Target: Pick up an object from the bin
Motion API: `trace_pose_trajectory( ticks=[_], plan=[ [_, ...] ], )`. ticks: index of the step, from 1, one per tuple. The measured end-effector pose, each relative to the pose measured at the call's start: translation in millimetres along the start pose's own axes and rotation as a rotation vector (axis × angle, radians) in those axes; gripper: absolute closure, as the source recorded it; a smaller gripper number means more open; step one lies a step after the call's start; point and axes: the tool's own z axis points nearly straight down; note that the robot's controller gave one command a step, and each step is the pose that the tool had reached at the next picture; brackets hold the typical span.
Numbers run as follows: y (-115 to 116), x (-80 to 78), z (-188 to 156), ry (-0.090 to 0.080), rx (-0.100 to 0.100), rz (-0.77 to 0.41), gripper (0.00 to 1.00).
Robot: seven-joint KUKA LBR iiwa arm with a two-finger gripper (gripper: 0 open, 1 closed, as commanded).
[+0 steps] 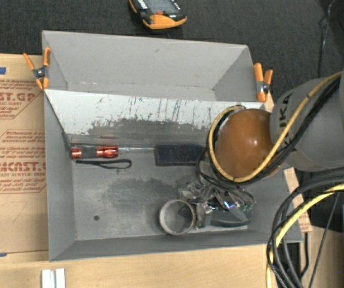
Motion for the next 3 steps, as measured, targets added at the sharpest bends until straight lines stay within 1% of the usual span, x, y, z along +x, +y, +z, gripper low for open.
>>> trace_pose_trajectory(
  ticks=[1,2,3],
  plan=[
    [11.0,-0.5,-90.5,-0.006,0.002,0.017,1.0],
    [20.1,8.5,-10.7,0.015,-0.011,0.006,1.0],
    [-6.6,19.6,-38.5,0.001,-0.016,-0.215,1.0]
  ],
)
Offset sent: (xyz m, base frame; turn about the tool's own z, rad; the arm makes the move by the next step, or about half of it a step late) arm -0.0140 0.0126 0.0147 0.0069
